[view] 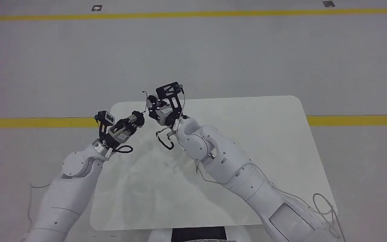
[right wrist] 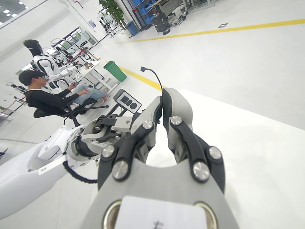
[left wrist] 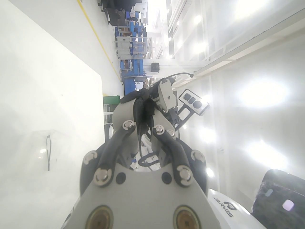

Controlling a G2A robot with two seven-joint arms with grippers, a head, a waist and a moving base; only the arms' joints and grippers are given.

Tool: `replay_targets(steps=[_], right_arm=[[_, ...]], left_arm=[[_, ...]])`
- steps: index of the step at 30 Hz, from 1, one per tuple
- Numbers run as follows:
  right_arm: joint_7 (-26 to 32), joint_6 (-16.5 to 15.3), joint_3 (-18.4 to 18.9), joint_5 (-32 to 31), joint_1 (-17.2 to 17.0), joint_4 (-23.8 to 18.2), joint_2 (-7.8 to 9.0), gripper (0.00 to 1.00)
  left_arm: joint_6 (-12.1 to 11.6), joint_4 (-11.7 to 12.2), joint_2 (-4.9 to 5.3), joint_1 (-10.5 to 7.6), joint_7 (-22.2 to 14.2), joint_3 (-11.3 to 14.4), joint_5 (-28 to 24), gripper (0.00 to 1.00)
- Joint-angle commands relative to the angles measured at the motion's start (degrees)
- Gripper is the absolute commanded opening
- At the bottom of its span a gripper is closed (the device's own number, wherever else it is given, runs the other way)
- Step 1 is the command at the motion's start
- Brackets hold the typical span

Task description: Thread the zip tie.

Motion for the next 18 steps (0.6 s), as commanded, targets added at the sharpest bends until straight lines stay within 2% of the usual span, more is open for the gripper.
replay_targets(steps=[1,18], right_arm=[[0.14,-0.32,0.16,-0.06,0.0,0.21,-0.1,0.0],[0.14,-1.86,1.87,-1.27,-0.36,0.9,-0.72,0.0]], left_arm=[[0.0,0.0,0.0,0.0,0.0,0.0,0.0,0.0],[0.0,0.0,0.0,0.0,0.0,0.0,0.0,0.0]])
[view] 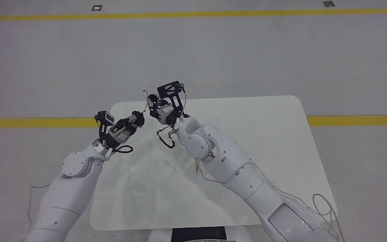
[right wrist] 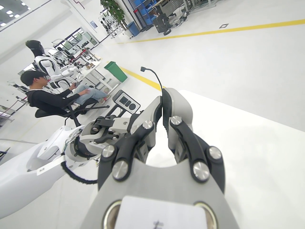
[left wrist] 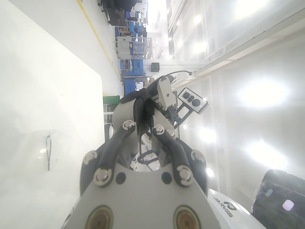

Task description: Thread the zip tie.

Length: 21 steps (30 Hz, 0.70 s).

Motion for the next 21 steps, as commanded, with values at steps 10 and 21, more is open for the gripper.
replay_targets(steps=[10,21], right_arm=[[0.64,-0.89,0.76,-0.94,-0.24,0.07,-0.32,0.0],[0.58,-1.11,1.5,-2.02,-0.65,-1.25,-0.61,0.0]], left_arm=[[0.0,0.0,0.0,0.0,0.0,0.0,0.0,0.0],[0.0,0.0,0.0,0.0,0.0,0.0,0.0,0.0]])
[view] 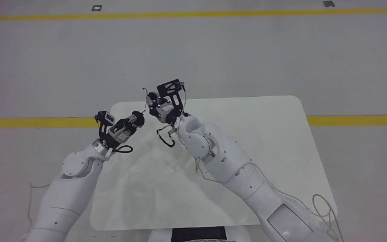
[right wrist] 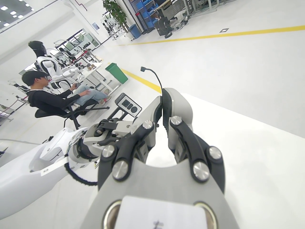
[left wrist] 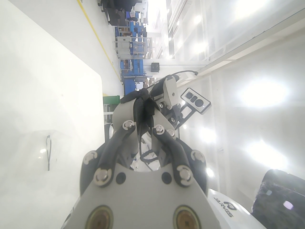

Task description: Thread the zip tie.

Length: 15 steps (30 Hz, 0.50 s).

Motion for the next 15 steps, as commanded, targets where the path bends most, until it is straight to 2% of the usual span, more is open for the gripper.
replay_targets(steps=[1,15], right_arm=[[0.22,-0.02,0.1,-0.22,-0.16,-0.34,-0.02,0.0],[0.8,-0.41,0.33,-0.57,-0.46,0.5,-0.58,0.0]], left_arm=[[0.0,0.0,0.0,0.0,0.0,0.0,0.0,0.0],[0.0,0.0,0.0,0.0,0.0,0.0,0.0,0.0]])
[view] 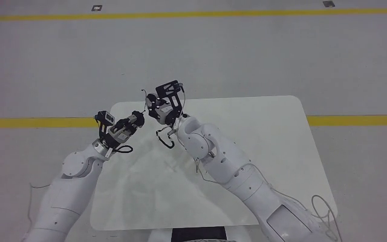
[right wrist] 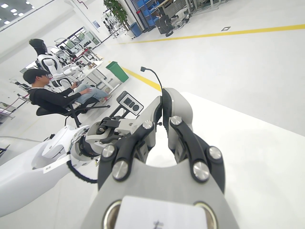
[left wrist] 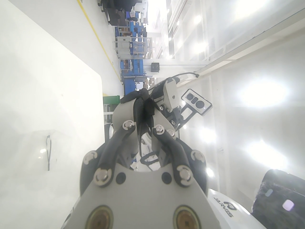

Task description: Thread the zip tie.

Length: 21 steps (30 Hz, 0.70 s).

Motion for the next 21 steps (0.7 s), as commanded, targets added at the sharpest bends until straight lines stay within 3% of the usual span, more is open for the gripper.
replay_targets(steps=[1,21], right_arm=[[-0.01,-0.03,0.04,-0.03,0.03,0.28,-0.08,0.0],[-0.38,-0.56,0.8,-0.6,0.02,1.05,-0.75,0.0]], left_arm=[[0.0,0.0,0.0,0.0,0.0,0.0,0.0,0.0],[0.0,0.0,0.0,0.0,0.0,0.0,0.0,0.0]])
